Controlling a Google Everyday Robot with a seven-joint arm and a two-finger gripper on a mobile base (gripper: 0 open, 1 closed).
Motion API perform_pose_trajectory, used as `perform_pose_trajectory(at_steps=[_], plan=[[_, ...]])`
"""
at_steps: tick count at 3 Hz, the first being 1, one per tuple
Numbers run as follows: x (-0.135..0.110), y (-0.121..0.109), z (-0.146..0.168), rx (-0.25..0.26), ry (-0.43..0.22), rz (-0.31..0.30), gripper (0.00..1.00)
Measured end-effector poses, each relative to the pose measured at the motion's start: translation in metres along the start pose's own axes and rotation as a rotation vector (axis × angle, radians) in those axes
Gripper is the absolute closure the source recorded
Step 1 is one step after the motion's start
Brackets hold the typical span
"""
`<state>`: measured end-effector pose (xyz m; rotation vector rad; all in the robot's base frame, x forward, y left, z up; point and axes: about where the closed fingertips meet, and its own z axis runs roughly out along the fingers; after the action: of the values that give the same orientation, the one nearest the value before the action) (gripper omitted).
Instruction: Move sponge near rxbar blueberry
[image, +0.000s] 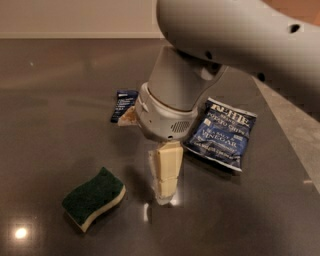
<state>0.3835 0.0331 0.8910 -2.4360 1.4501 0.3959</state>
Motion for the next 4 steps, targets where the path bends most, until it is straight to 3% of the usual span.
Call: perform_pose_trajectory(at_steps=[2, 4], plan=[[-0.041, 0.002, 0.044, -0.062, -0.064, -0.073, 0.0], [-0.056, 0.001, 0.073, -0.134, -0.059, -0.111, 0.0]])
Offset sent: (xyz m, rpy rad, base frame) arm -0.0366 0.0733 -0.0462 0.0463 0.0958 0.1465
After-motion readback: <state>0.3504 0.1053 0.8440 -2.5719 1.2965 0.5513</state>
